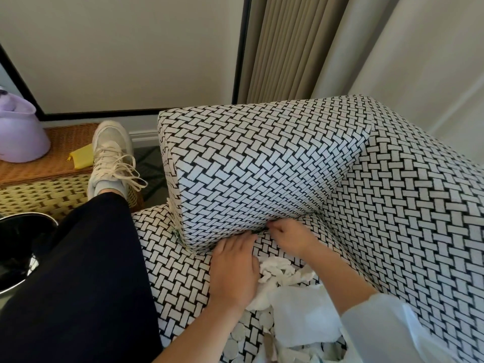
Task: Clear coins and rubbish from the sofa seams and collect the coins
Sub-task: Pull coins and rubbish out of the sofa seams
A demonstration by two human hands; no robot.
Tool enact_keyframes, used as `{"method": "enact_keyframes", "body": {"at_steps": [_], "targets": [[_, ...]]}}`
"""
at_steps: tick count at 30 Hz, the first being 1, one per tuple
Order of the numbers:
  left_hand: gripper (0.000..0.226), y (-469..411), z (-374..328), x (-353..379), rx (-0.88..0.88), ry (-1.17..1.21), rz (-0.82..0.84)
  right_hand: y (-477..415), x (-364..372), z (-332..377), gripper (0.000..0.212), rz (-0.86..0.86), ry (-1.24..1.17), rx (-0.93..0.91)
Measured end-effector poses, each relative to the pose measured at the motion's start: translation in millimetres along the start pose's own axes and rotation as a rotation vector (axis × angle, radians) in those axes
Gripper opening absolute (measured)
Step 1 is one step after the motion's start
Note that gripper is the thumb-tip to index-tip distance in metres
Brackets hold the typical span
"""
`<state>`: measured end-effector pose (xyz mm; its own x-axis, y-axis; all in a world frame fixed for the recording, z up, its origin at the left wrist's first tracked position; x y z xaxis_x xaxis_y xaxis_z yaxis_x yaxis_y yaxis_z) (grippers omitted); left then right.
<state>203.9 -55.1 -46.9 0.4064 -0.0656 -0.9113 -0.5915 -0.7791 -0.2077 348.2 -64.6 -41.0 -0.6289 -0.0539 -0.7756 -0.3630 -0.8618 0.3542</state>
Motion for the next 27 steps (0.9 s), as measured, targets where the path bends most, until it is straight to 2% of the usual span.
{"method": "enact_keyframes", "body": {"at_steps": [5, 10, 15, 22, 25, 27], "targets": [[0.053, -5.2, -2.0, 3.5, -0.022, -0.054, 0.024, -18.5, 14.4, -5.8, 0.034, -0.04, 0.198, 0.013], [0.049, -12.0, 1.4, 0.6, -0.081, -0.005, 0.017, -37.2, 17.8, -13.1, 0.02, 0.072, 0.245, 0.08], [0.046, -13.1, 2.5, -0.7, -0.084, 0.008, 0.015, -44.8, 23.3, -14.9, 0.039, 0.124, 0.319, 0.153], [0.046, -13.6, 3.5, -4.0, -0.087, 0.033, 0.001, -52.1, 37.5, 0.3, 0.052, 0.27, 0.489, 0.172], [0.041, -12.5, 6.1, -3.2, -0.1, 0.04, 0.01, -53.0, 37.5, 0.3, 0.049, 0.261, 0.517, 0.167], [0.037, -12.2, 6.5, -4.8, -0.105, 0.049, -0.002, -50.9, 34.3, -1.8, 0.049, 0.182, 0.481, 0.132]]}}
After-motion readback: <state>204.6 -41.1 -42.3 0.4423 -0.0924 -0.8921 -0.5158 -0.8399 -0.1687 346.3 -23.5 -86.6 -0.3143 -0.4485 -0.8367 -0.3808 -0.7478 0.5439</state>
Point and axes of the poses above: each hand's wrist, its own y-axis away from the middle knuckle, its own x-axis out of the palm, z = x × y, the point moved 8 cm from there along -y, towards the middle knuckle, and after that the axes turned 7 degrees about -y, right-handed, at the moved point
